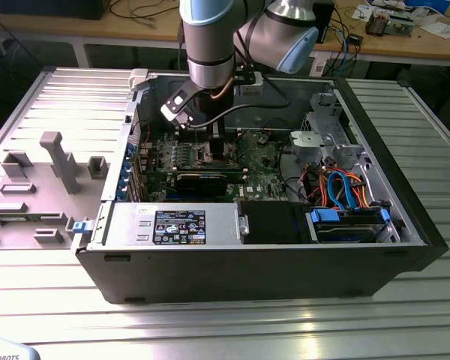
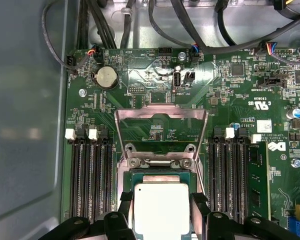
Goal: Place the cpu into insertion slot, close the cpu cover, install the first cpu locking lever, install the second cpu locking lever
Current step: 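Place the cpu into insertion slot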
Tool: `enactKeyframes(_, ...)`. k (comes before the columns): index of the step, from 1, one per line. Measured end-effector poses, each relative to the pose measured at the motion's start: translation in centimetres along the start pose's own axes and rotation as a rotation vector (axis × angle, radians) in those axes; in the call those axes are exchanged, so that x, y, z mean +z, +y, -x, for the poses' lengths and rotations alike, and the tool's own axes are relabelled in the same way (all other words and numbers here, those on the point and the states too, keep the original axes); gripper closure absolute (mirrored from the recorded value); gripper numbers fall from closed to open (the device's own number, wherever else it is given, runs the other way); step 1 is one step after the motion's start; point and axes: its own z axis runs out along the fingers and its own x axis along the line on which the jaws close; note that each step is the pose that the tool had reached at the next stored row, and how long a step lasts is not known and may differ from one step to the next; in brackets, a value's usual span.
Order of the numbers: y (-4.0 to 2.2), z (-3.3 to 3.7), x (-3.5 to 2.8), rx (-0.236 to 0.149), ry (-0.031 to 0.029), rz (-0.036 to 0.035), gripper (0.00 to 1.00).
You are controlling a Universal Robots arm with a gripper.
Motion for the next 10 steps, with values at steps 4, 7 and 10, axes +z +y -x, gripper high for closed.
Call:
enactKeyframes(4, -0.03, 0.02, 0.23, 0.0, -0.0003, -0.0002, 0.46)
enactKeyframes(7, -0.04, 0.01, 0.34, 0.0, 0.0, 0.0, 0.46)
enactKeyframes(10, -0.04, 0.01, 0.4, 0.0, 0.0002, 0.0002, 0.46)
